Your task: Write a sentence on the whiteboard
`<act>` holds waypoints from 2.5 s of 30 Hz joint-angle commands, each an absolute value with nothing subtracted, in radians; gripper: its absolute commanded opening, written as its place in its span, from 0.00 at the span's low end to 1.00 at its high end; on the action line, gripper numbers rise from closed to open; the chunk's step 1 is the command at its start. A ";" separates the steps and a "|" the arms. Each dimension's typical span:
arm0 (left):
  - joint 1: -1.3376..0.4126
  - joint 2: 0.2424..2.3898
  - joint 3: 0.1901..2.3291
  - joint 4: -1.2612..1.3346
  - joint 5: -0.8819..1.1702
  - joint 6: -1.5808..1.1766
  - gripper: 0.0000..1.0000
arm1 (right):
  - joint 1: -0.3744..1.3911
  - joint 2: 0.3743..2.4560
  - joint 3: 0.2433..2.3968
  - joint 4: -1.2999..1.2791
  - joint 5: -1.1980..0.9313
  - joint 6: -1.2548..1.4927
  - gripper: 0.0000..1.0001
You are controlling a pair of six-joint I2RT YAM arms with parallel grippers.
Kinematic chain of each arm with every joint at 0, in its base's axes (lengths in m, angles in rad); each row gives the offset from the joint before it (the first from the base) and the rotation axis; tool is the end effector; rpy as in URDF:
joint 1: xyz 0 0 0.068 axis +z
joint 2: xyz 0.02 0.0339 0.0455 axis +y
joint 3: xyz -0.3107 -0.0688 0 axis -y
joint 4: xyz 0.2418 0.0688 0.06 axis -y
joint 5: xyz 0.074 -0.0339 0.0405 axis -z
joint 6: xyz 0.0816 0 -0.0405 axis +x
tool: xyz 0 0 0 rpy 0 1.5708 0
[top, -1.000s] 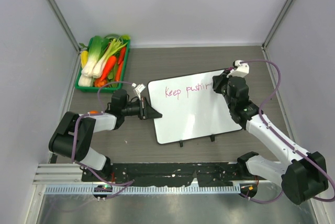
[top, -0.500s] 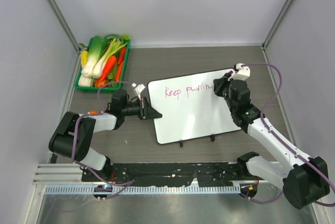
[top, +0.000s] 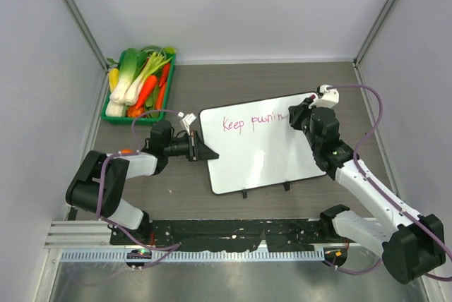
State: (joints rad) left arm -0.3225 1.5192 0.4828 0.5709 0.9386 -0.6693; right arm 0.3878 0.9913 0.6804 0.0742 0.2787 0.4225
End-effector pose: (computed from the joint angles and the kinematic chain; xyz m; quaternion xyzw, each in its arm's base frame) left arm 0.2523 -0.1537 0.1914 0.1029 0.7887 -0.5613 0.2286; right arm 0.2368 0.0725 0.3209 0.0994 0.7764 0.1412 0.6061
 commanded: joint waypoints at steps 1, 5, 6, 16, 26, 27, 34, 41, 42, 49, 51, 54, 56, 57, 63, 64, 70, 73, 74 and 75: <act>-0.341 1.549 0.468 0.446 0.764 -0.561 0.00 | 0.382 0.956 0.732 0.115 0.305 0.428 0.01; -0.342 1.549 0.468 0.446 0.764 -0.563 0.00 | 0.380 0.969 0.747 0.120 0.339 0.420 0.01; -0.342 1.551 0.468 0.446 0.764 -0.561 0.00 | 0.380 0.977 0.747 0.120 0.353 0.414 0.01; -0.342 1.551 0.469 0.446 0.764 -0.561 0.00 | 0.373 1.019 0.756 0.129 0.376 0.410 0.01; -0.344 1.549 0.468 0.446 0.762 -0.560 0.00 | 0.368 1.045 0.746 0.146 0.316 0.414 0.01; -0.344 1.551 0.469 0.445 0.764 -0.560 0.00 | 0.370 1.040 0.741 0.144 0.307 0.414 0.01; -0.344 1.551 0.469 0.445 0.764 -0.561 0.00 | 0.368 1.016 0.707 0.111 0.272 0.411 0.01; -0.344 1.551 0.468 0.445 0.762 -0.560 0.00 | 0.370 0.989 0.667 0.080 0.268 0.411 0.01; -0.345 1.551 0.468 0.445 0.761 -0.560 0.00 | 0.370 0.986 0.664 0.078 0.271 0.411 0.01; -0.345 1.551 0.468 0.443 0.759 -0.561 0.00 | 0.368 0.991 0.687 0.087 0.316 0.408 0.00; -0.345 1.552 0.468 0.443 0.759 -0.560 0.00 | 0.368 1.003 0.702 0.100 0.324 0.407 0.01; -0.345 1.551 0.469 0.443 0.759 -0.561 0.00 | 0.367 1.026 0.730 0.104 0.336 0.400 0.01; -0.345 1.549 0.469 0.443 0.759 -0.560 0.00 | 0.367 1.034 0.744 0.112 0.341 0.400 0.01; -0.345 1.549 0.469 0.443 0.761 -0.558 0.00 | 0.365 1.035 0.747 0.113 0.339 0.400 0.01; -0.345 1.551 0.471 0.443 0.758 -0.560 0.00 | 0.364 1.052 0.764 0.123 0.339 0.403 0.01; -0.345 1.551 0.471 0.443 0.759 -0.558 0.00 | 0.364 1.054 0.762 0.121 0.337 0.400 0.01; -0.345 1.552 0.471 0.442 0.761 -0.558 0.00 | 0.364 1.042 0.744 0.103 0.333 0.399 0.00; -0.347 1.552 0.471 0.443 0.761 -0.558 0.00 | 0.364 1.025 0.726 0.092 0.330 0.399 0.01; -0.347 1.552 0.471 0.443 0.761 -0.558 0.00 | 0.364 1.020 0.718 0.086 0.327 0.399 0.01; -0.345 1.551 0.471 0.442 0.761 -0.558 0.00 | 0.364 1.016 0.715 0.078 0.327 0.399 0.01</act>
State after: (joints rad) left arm -0.3252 1.5192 0.4828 0.5694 0.9371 -0.6704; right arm 0.3698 1.0443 0.7223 0.0860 0.3088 0.4164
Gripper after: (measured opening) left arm 0.177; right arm 0.180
